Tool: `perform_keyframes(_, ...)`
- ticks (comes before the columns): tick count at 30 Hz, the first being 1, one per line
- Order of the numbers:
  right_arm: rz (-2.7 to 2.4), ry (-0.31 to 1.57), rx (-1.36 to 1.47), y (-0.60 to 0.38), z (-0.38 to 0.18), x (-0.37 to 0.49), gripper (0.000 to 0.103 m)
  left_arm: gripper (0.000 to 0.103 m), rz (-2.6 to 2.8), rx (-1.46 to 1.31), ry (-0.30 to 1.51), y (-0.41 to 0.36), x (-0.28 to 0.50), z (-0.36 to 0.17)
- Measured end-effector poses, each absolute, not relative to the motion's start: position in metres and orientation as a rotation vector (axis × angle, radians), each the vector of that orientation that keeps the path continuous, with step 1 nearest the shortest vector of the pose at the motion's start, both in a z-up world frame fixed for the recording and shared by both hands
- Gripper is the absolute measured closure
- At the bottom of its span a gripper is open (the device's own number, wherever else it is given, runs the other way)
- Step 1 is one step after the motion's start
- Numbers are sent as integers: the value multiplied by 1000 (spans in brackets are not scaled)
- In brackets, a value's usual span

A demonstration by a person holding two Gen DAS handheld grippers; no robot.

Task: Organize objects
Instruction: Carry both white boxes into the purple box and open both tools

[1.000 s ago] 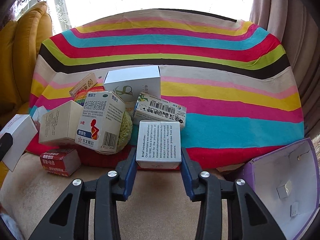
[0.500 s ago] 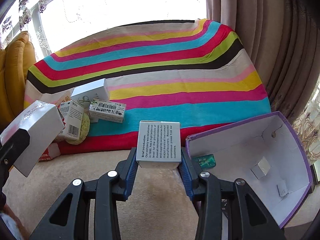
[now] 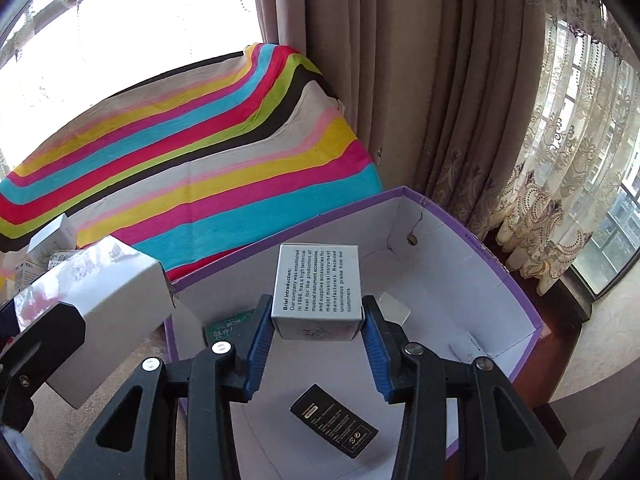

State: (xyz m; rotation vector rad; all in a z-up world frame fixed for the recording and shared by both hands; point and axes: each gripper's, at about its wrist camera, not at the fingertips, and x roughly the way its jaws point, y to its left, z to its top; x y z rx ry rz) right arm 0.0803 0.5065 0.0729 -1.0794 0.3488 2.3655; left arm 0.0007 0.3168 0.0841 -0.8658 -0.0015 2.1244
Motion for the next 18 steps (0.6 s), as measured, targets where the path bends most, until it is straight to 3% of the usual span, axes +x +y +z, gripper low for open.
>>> perform_keyframes(3, 2345, 391, -1076, 515, 71, 87, 41, 19, 2128, -870, 6, 308, 4, 86)
perform_keyframes(6, 2360, 384, -1070, 511, 73, 86, 36, 15, 2198, -869, 35, 289, 7, 93)
perform_keyframes(18, 2573, 282, -1139, 425, 89, 46, 29, 15, 2636, -939, 122, 157, 9, 103)
